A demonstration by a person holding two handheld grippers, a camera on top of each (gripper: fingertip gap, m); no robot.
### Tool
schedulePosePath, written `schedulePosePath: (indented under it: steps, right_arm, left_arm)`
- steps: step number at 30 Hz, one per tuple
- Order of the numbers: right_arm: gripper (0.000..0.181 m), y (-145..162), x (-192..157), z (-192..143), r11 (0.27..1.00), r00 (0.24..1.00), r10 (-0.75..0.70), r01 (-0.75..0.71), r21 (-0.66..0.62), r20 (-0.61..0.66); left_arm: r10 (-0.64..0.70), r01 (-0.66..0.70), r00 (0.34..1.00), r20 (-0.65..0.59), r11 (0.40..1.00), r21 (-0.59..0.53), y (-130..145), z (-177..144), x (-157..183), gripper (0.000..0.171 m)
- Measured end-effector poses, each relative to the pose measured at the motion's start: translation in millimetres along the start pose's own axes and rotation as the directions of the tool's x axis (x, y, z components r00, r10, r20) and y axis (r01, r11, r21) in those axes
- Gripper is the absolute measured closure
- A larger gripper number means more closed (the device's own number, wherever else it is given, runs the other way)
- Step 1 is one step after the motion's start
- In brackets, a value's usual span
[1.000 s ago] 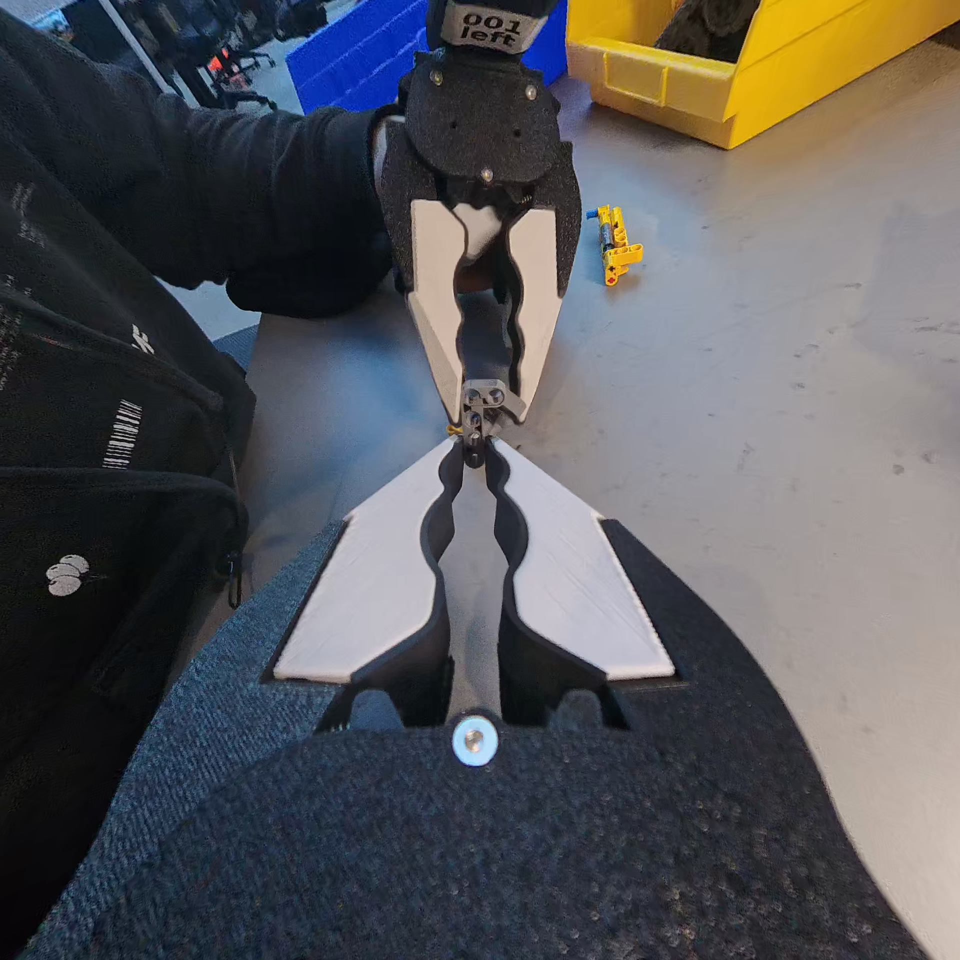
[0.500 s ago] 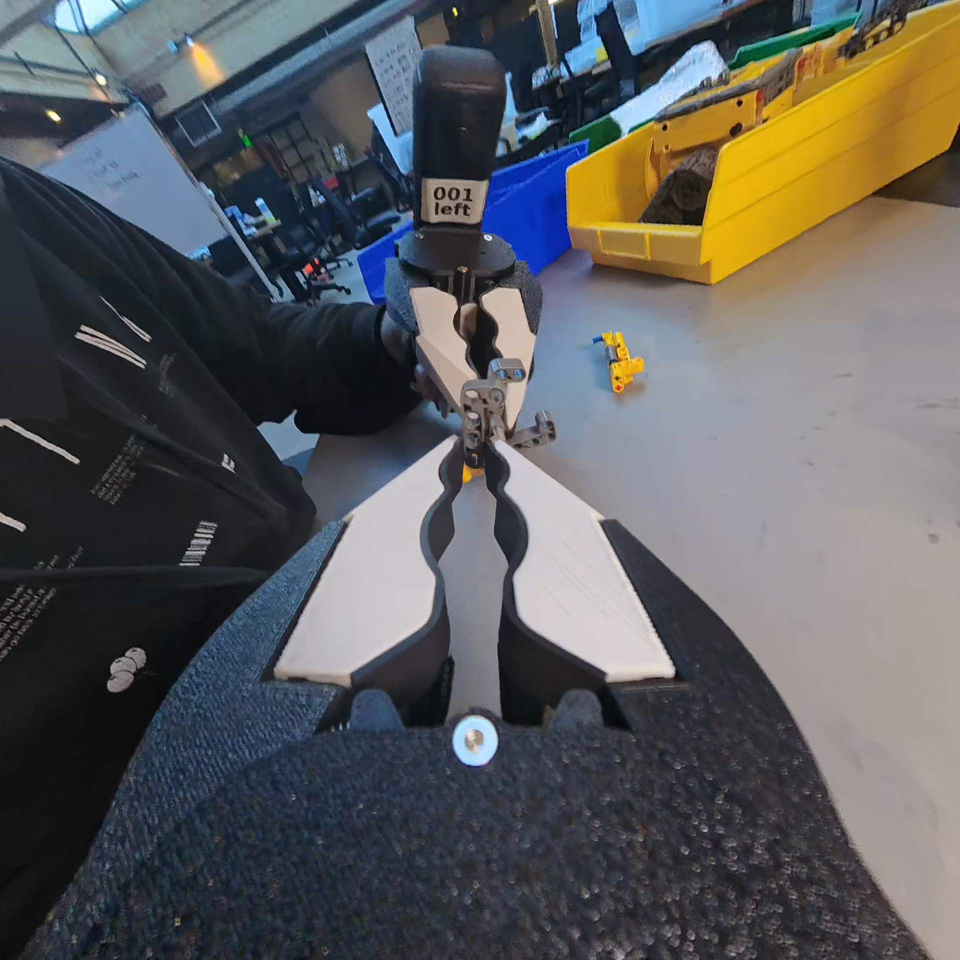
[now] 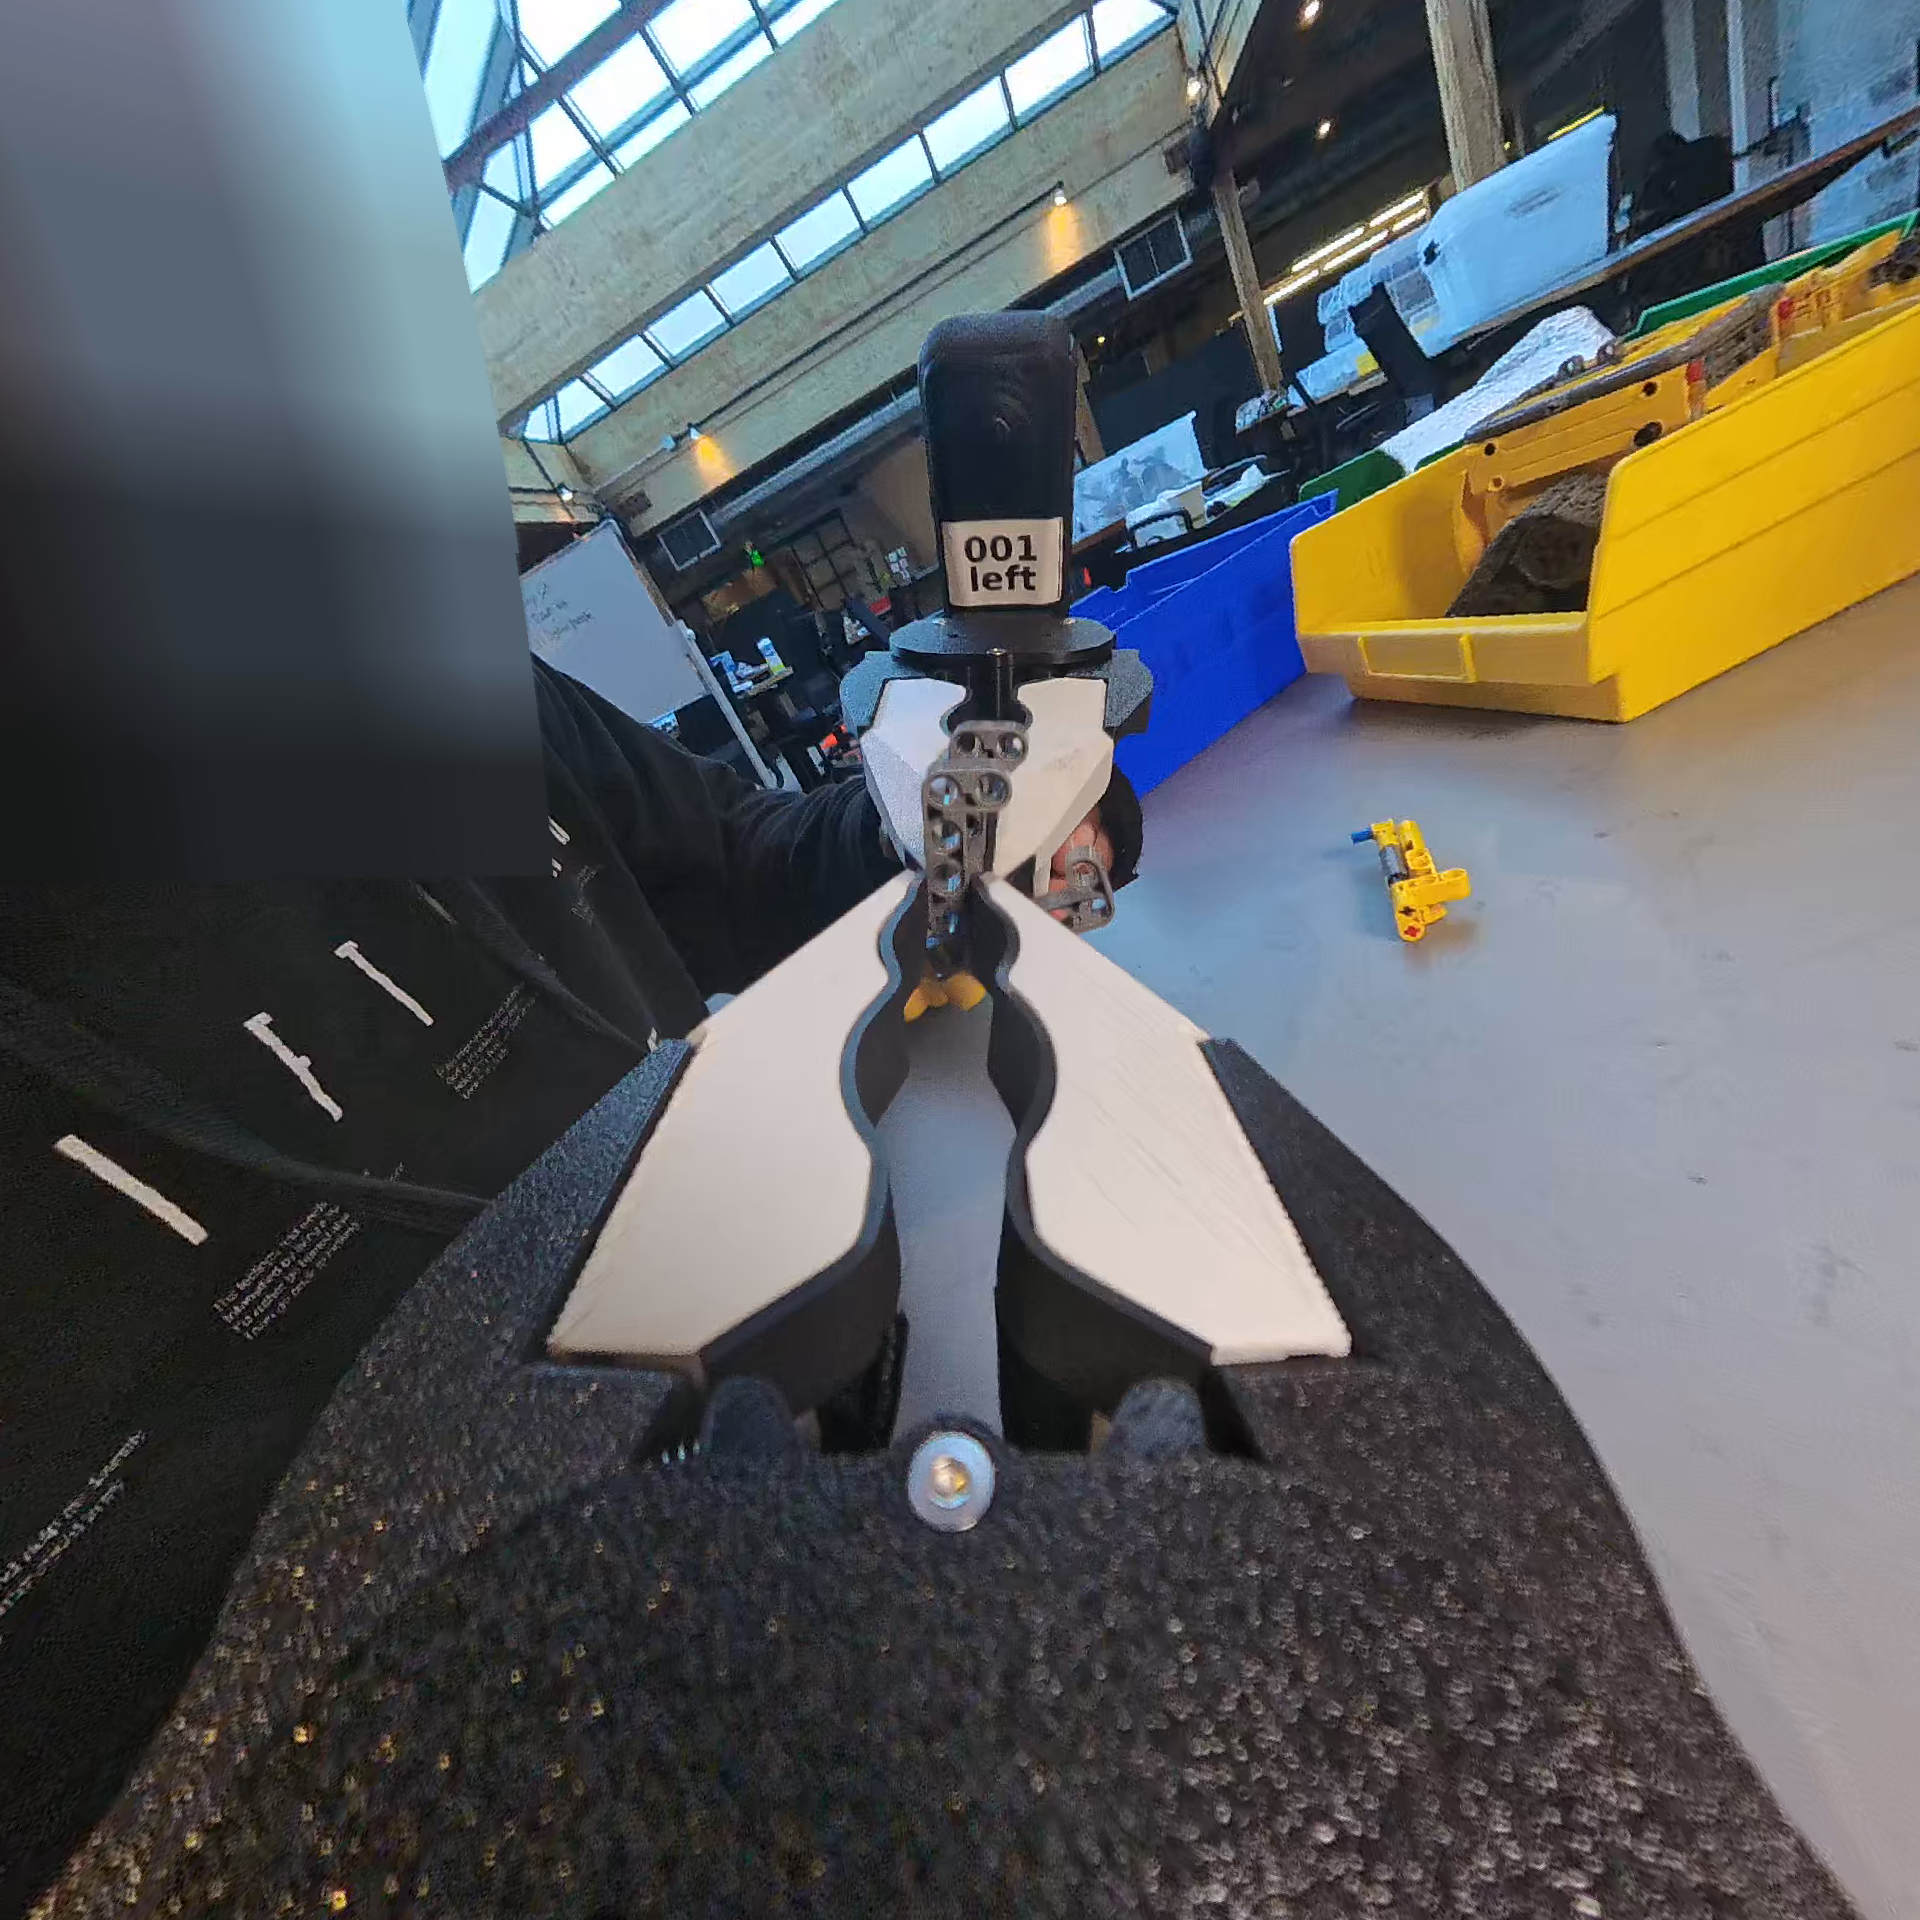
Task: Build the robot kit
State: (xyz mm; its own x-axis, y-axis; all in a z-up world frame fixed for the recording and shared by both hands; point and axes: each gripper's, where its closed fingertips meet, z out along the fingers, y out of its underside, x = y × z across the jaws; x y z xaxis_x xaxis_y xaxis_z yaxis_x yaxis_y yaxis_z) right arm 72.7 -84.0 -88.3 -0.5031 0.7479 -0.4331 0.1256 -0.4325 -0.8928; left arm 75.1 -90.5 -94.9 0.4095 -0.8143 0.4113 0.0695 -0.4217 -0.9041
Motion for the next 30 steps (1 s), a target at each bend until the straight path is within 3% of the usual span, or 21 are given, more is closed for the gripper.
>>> schedulePosePath:
  steps: [11,23,30]
  right_arm:
    - [0.174,-3,5,3,0.998,1.0,0.019,-0.019,0.057,-0.001]
    - [0.174,-29,4,7,0.95,0.997,0.013,0.013,0.313,-0.081]
    - [0.174,-33,0,10,0.95,0.998,0.0,0.017,0.311,-0.056]
  left_arm:
    - [0.039,-0.039,0.997,0.061,0.999,0.003,-2,-1,-2,0.165]
    - [0.073,-0.092,0.99,0.123,0.983,0.158,-27,-4,-2,0.166]
    - [0.086,-0.106,0.989,0.122,0.979,0.176,-31,-3,0,0.166]
